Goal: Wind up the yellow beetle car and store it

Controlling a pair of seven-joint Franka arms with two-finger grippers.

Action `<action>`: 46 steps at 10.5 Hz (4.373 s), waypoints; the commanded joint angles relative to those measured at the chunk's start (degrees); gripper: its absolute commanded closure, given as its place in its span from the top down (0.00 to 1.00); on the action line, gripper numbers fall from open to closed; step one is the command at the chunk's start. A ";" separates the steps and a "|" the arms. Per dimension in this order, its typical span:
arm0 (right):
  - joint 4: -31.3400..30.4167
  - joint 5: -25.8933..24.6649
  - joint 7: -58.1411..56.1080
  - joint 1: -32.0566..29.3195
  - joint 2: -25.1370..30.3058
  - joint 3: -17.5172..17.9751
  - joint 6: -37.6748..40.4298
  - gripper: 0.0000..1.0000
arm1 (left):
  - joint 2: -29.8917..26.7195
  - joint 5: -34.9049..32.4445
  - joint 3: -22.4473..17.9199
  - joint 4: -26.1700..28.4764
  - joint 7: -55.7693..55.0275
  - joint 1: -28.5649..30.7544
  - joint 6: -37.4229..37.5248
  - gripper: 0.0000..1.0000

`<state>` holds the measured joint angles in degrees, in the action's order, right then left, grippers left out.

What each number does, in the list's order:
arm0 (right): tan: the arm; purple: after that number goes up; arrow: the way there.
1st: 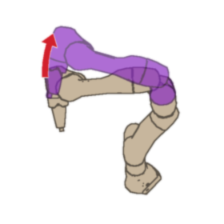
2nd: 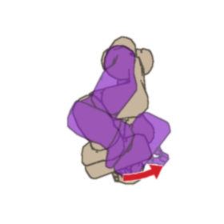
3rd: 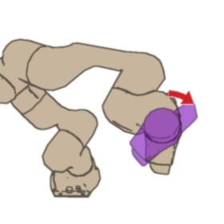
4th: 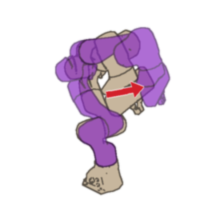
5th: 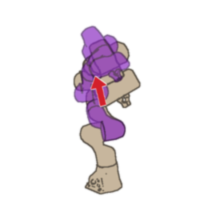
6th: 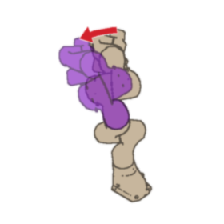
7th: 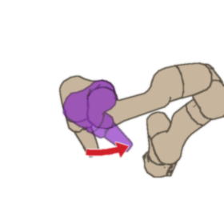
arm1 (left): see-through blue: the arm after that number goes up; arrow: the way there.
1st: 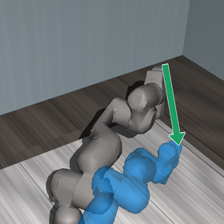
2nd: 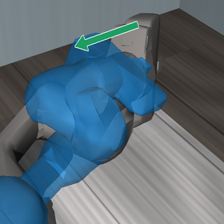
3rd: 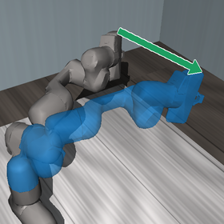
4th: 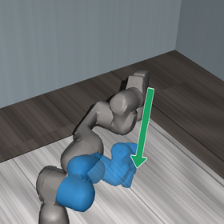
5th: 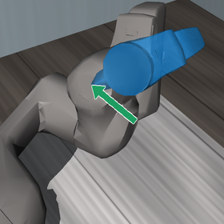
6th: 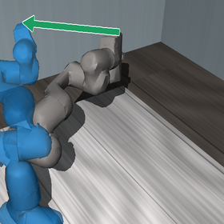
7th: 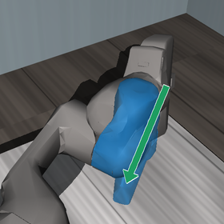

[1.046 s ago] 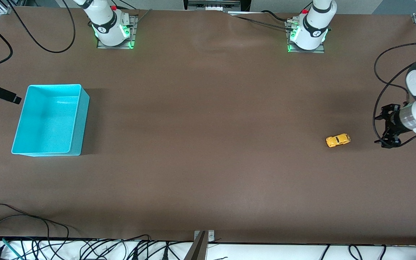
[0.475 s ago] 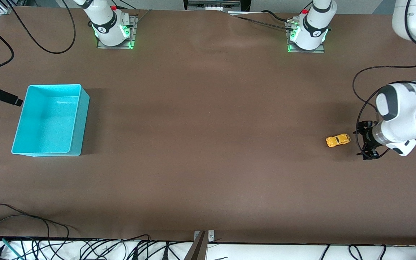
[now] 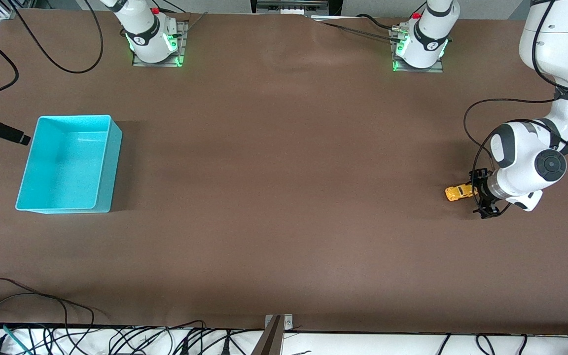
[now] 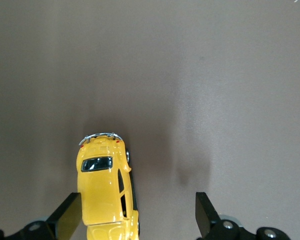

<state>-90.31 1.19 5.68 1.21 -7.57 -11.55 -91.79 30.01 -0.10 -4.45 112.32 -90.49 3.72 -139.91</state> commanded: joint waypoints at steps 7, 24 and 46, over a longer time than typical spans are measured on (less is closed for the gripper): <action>0.04 0.66 0.38 -0.33 0.19 -0.05 -0.32 1.00 | -2.59 0.18 -0.74 5.10 -1.71 -1.87 -0.89 0.60; -1.19 2.15 0.38 -0.95 0.10 -0.58 -0.58 1.00 | -6.82 0.01 -0.47 12.13 4.97 -5.04 1.66 0.00; -1.63 2.24 0.38 -0.95 0.28 -0.58 -1.37 1.00 | 3.56 -4.83 -0.47 3.17 14.20 9.20 -5.28 0.19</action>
<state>-91.36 2.11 5.75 0.71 -7.90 -12.25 -92.81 26.49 -3.91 -5.19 119.38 -76.58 12.89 -141.22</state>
